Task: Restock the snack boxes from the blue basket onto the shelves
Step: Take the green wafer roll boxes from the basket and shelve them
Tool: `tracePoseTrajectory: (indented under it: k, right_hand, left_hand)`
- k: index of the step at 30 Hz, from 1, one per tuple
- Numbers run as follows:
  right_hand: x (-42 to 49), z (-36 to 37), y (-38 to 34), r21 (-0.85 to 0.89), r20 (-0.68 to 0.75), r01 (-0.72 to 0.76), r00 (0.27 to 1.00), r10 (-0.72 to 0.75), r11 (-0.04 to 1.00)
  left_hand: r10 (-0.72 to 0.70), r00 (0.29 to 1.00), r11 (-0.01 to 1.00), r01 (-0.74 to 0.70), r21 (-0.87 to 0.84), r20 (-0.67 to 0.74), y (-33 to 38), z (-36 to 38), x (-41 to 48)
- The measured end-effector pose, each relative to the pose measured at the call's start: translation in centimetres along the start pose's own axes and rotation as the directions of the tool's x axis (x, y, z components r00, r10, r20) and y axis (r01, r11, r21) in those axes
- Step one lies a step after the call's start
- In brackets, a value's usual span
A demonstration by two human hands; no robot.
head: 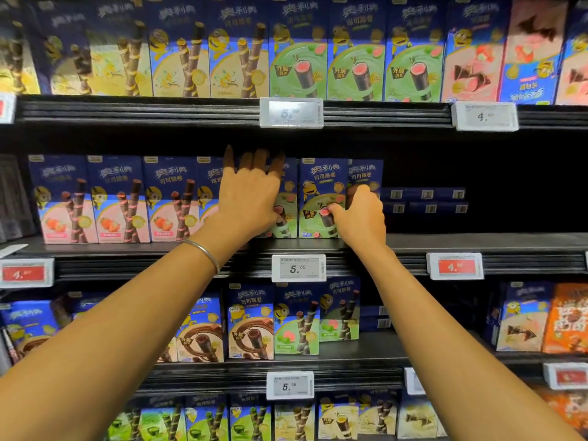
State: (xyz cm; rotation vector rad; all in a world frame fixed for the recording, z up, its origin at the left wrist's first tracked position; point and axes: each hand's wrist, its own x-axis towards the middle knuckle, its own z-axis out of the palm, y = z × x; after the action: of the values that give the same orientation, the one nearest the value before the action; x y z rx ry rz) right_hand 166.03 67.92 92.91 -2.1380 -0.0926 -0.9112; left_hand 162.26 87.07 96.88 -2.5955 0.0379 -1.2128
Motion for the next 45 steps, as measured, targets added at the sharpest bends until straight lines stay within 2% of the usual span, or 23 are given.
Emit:
tracePoseTrajectory:
  k: [8,14,19,22,24,27,30,34,38,40,43,45]
  right_hand:
    - [0.3,0.3,0.0,0.071,0.047,-0.059,0.997,0.056,0.996]
    - [0.3,-0.1,0.5,0.302,0.08,-0.15,0.988,0.131,0.941]
    - [-0.7,-2.1,0.4,0.476,0.122,-0.189,0.981,0.149,0.859]
    - [-2.6,-3.9,0.7,0.584,0.13,-0.181,0.983,0.13,0.791]
    - [-4.6,-5.0,1.0,0.639,0.127,-0.165,0.986,0.109,0.751]
    - [-7.7,-6.0,1.8,0.701,0.141,-0.154,0.987,0.077,0.696]
    - [-11.0,-6.4,3.7,0.735,0.208,-0.206,0.975,0.074,0.646]
    - [-16.1,-5.9,8.2,0.696,0.367,-0.362,0.922,0.125,0.62]
    - [-22.0,-5.4,14.2,0.578,0.527,-0.551,0.815,0.24,0.602]
    - [-25.3,-5.0,17.7,0.47,0.627,-0.667,0.714,0.313,0.579]
    - [-30.3,-4.4,23.0,0.28,0.737,-0.783,0.546,0.399,0.555]
    - [-33.7,-4.2,26.7,0.146,0.785,-0.829,0.429,0.446,0.54]
  left_hand:
    - [-0.002,1.0,1.0,0.001,-0.006,-0.023,0.1,0.4,0.1]
    - [0.0,0.997,0.999,-0.003,-0.044,-0.074,0.2,0.7,-0.3]
    - [-0.027,0.987,0.988,0.002,-0.153,-0.16,0.6,-0.2,-2.6]
    - [-0.108,0.972,0.945,0.036,-0.324,-0.207,1.2,-1.0,-5.2]
    - [-0.175,0.96,0.855,0.038,-0.517,-0.219,1.9,-1.4,-7.6]
    - [-0.328,0.915,0.636,0.031,-0.771,-0.234,3.9,-1.2,-12.6]
    - [-0.463,0.869,0.423,0.045,-0.905,-0.173,6.4,-0.2,-17.8]
    - [-0.552,0.834,0.13,0.113,-0.985,0.022,10.0,2.2,-24.5]
    - [-0.521,0.8,-0.064,0.311,-0.948,0.298,14.7,5.5,-32.1]
    - [-0.47,0.731,-0.142,0.491,-0.86,0.495,17.6,7.3,-36.7]
    - [-0.352,0.559,-0.202,0.738,-0.643,0.751,22.4,9.4,-44.7]
    - [-0.3,0.369,-0.276,0.849,-0.45,0.88,25.7,9.8,-49.7]
